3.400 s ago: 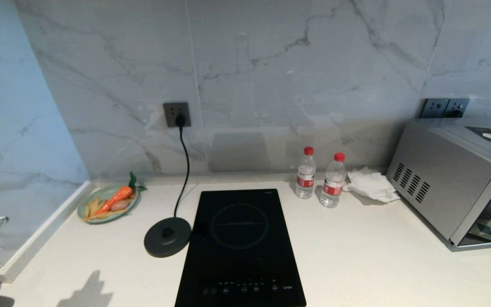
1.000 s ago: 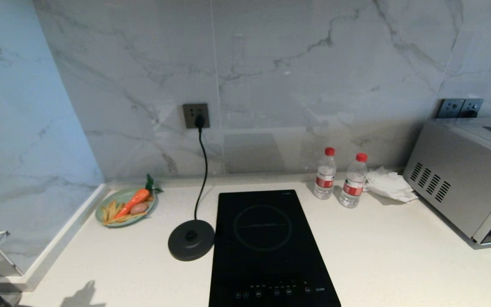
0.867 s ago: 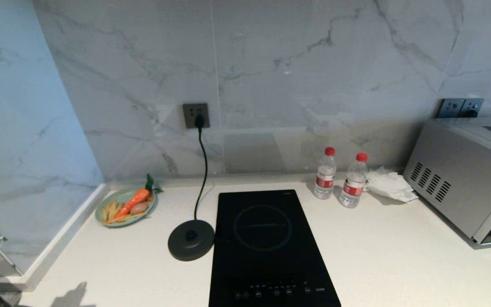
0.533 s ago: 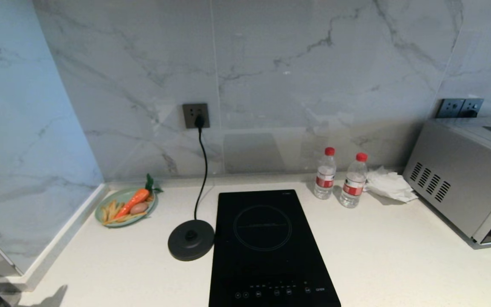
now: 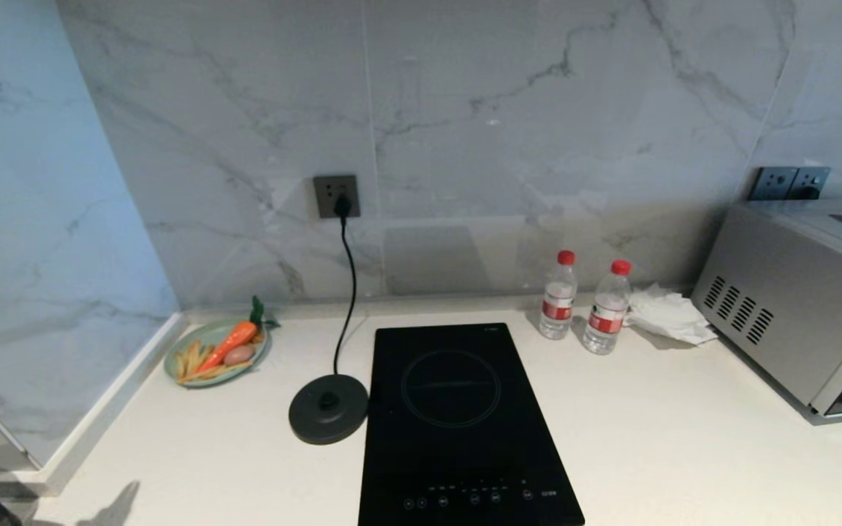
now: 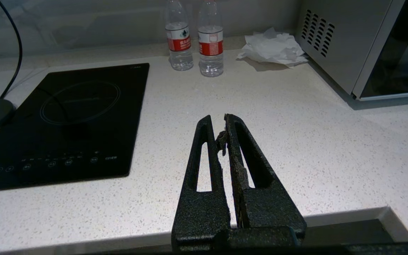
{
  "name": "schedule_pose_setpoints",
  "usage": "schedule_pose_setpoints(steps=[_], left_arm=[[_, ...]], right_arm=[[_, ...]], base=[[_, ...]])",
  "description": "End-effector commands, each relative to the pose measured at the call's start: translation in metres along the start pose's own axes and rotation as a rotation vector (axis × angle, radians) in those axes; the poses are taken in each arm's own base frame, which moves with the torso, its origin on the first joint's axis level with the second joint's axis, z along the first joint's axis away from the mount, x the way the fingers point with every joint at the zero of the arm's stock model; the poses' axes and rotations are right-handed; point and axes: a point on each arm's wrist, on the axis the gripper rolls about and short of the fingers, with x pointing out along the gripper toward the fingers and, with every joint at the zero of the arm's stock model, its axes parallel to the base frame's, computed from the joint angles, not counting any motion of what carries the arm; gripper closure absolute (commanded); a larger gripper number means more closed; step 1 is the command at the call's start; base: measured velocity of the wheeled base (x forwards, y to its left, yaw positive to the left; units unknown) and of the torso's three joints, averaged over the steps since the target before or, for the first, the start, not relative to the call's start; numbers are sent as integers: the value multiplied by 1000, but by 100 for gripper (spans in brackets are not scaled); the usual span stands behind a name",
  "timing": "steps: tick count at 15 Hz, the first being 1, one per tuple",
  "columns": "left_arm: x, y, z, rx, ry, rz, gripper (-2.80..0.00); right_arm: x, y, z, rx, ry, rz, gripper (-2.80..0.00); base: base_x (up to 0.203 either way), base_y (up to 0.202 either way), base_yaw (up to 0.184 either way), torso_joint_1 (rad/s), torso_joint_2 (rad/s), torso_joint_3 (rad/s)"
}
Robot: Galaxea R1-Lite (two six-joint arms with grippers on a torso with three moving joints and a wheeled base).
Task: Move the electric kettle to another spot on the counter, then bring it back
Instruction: Grab the kettle
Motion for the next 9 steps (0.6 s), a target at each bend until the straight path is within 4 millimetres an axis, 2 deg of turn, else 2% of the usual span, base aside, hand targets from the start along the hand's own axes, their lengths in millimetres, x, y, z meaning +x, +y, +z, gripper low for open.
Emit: schedule_pose_setpoints(steps=[1,9], left_arm=[[-1,0,4,16,-15,0,0],[2,1,-2,-4,5,-1,0]], right_arm=[[0,0,0,0,-1,-1,0],[0,0,0,0,-1,0,0]], base=[[-151,0,1,22,6,-1],[-186,0,-2,-3,3,2]])
